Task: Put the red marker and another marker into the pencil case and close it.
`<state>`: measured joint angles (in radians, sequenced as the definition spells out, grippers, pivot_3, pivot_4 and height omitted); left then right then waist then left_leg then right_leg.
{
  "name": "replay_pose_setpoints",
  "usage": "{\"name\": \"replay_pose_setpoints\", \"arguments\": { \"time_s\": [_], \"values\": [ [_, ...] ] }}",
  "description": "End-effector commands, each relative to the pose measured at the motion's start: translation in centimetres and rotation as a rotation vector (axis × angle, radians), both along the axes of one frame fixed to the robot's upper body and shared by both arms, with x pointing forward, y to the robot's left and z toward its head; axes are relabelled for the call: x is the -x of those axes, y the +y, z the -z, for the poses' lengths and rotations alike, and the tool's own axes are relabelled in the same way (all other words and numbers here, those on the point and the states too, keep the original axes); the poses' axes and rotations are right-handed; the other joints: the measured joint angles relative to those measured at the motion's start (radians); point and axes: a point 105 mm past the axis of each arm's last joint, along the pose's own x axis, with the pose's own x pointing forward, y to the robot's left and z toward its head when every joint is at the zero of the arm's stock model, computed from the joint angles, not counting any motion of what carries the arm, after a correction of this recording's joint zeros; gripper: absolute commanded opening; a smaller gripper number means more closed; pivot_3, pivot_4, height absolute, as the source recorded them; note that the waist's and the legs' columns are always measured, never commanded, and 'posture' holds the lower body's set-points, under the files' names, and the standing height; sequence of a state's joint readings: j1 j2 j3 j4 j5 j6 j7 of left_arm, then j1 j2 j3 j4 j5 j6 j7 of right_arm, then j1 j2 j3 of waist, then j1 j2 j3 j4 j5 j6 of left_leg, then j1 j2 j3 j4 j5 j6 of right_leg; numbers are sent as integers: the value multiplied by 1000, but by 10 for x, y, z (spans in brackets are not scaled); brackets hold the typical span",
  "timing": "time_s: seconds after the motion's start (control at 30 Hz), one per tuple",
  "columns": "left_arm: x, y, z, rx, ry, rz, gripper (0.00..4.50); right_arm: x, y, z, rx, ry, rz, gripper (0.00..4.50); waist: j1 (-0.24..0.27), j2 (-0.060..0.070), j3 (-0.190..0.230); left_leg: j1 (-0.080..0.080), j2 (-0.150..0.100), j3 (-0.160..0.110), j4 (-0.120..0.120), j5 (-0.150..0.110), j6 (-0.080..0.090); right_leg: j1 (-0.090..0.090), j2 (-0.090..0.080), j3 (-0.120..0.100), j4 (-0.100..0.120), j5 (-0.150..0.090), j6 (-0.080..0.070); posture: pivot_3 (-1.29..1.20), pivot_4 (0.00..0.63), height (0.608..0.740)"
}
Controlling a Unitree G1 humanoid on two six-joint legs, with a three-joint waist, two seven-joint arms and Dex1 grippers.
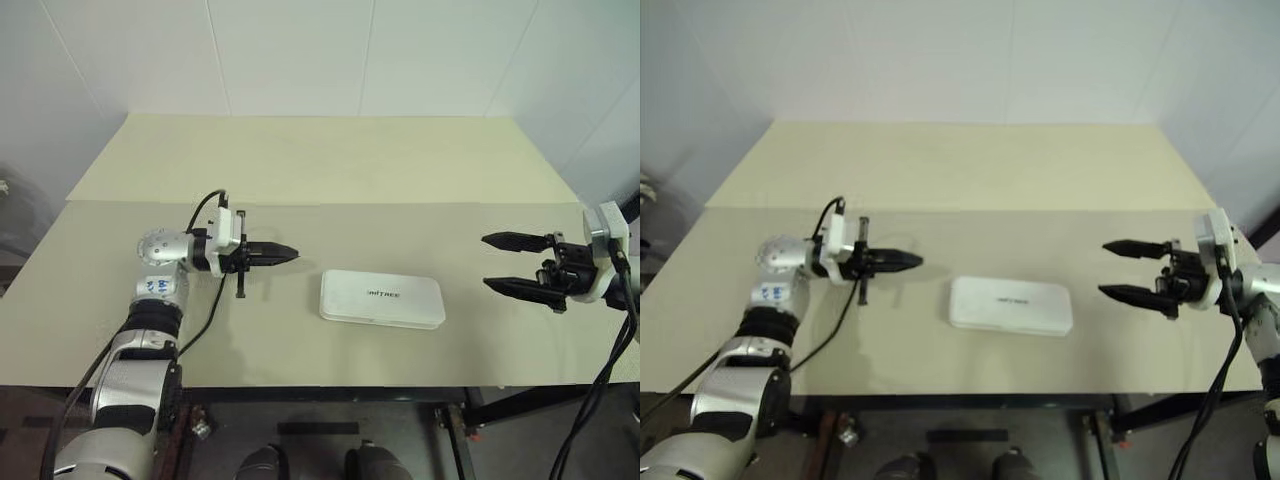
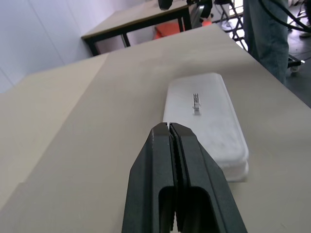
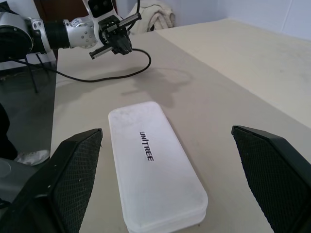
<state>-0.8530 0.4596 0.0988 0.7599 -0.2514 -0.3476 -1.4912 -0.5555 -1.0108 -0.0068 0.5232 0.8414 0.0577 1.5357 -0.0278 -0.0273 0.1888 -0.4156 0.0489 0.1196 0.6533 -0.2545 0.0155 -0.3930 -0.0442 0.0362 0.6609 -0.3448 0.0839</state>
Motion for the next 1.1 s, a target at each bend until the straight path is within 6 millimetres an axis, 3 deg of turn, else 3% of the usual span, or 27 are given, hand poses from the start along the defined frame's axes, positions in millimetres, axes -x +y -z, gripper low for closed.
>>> {"name": "replay_pose_setpoints", "arguments": {
  "time_s": [0.03, 0.43, 0.93, 1.0, 1.1],
  "values": [
    [9, 11, -3, -6, -6, 18, 610, 6, 1, -6, 6, -33, -72, 4500, 0, 0, 0, 0, 0, 0, 0, 0, 0, 0, 0, 0, 0, 0, 0, 0, 150, 740],
    [21, 25, -13, 94, 36, 12, 4487, 2, 3, -5, 9, -21, -74, 4500, -4, 0, 0, 1, 0, 0, -1, 0, 0, 1, 0, 0, 0, 0, 0, 0, 150, 740],
    [16, 20, -14, 92, 38, 2, 4487, 2, 5, -8, 28, -32, -81, 4500, -2, 0, 0, 2, 0, 0, -2, 0, 1, 1, 0, 0, -1, 0, 0, 0, 150, 740],
    [18, 22, -8, 39, 58, 14, 4487, 7, 12, -6, 39, -38, -116, 4500, -3, 0, 0, 2, 0, 0, -2, 0, 1, 2, 0, 0, 0, 0, 0, 0, 150, 740],
    [20, 21, -16, 72, 52, 29, 4487, 11, 23, -6, 12, -67, -161, 4500, -4, 0, 0, 3, 0, 1, -2, 0, 0, 2, 0, 0, 0, 0, 0, 0, 150, 740]
  ]
}}
